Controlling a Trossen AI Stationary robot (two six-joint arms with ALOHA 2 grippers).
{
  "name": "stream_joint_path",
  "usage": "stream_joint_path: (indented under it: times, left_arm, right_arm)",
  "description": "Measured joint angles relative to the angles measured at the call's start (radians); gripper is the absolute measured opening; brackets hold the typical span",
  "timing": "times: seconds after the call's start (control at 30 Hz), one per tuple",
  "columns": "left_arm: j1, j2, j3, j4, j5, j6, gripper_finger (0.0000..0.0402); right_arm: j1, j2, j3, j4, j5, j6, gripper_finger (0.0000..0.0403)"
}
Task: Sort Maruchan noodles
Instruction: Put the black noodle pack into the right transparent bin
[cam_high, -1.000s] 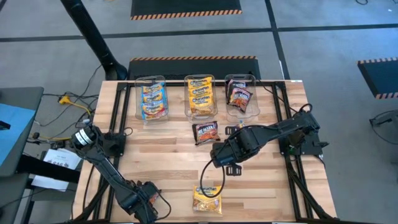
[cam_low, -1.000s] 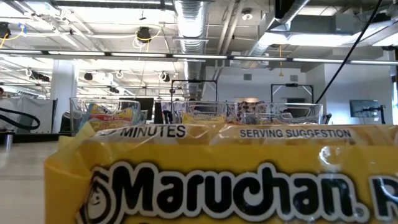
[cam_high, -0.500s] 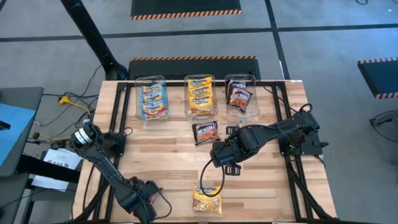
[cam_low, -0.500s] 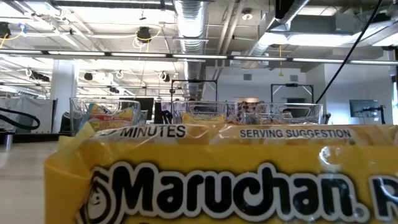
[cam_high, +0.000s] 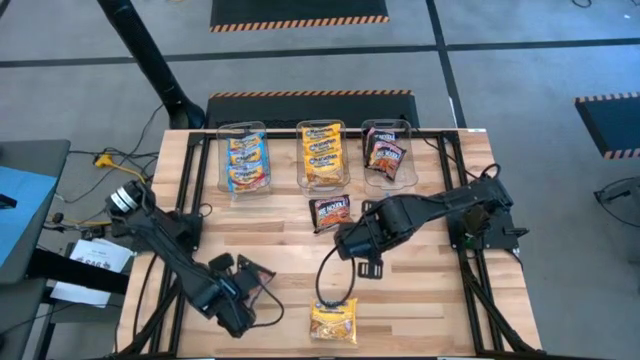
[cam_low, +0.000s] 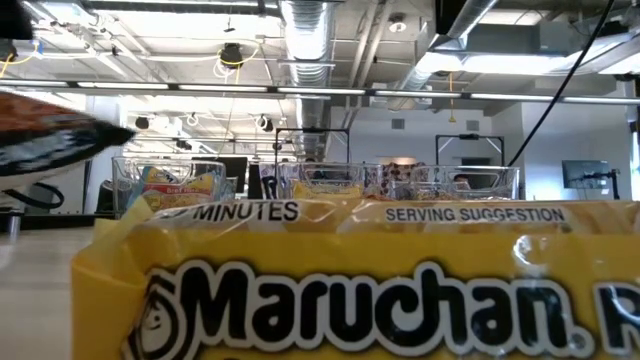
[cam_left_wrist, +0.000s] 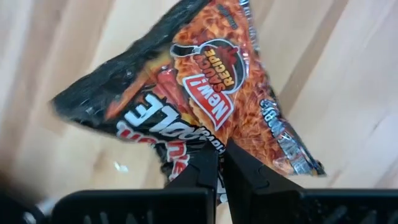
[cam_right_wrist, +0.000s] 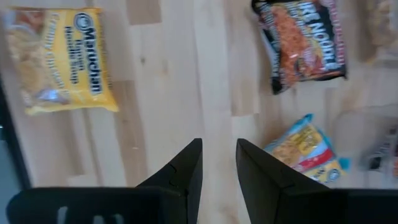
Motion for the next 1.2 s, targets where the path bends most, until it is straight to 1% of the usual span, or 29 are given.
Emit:
stream_joint_path:
  times: [0.27,0.43,0.5,0.6,0.67,0.77,0.9,1.03,1.1,1.2]
  left_arm:
    - [0.068,-0.072,0.002,-0.037,-0.13,0.207,0.0]
    - [0.097,-0.121,0.002,-0.077,-0.185,0.323,0.0]
    - [0.11,-0.142,0.002,-0.078,-0.212,0.37,0.0]
    - [0.134,-0.162,0.003,-0.078,-0.243,0.443,0.0]
    - [0.147,-0.171,0.003,-0.078,-0.26,0.494,0.0]
    - [0.165,-0.183,0.004,-0.075,-0.284,0.562,0.0]
    - [0.181,-0.188,0.004,-0.032,-0.317,0.649,0.0]
    - [0.184,-0.188,0.004,0.04,-0.344,0.735,0.0]
    - [0.184,-0.188,0.004,0.079,-0.361,0.776,0.0]
    - [0.185,-0.188,0.004,0.131,-0.42,0.836,0.0]
  right_arm:
    - [-0.038,0.0,0.0,0.08,-0.159,-0.013,0.0123]
    - [-0.044,0.0,0.0,0.12,-0.191,-0.025,0.0128]
    - [-0.047,0.0,0.0,0.149,-0.196,-0.025,0.0137]
    - [-0.055,0.0,0.0,0.211,-0.24,-0.015,0.0158]
    - [-0.062,0.0,0.0,0.265,-0.264,0.009,0.0175]
    - [-0.073,0.0,0.0,0.347,-0.27,0.05,0.0199]
    - [-0.098,0.0,0.0,0.415,-0.271,0.118,0.022]
    - [-0.124,0.0,0.0,0.47,-0.271,0.172,0.0224]
    - [-0.136,0.0,0.0,0.491,-0.293,0.19,0.0224]
    - [-0.151,0.0,0.0,0.516,-0.333,0.223,0.0224]
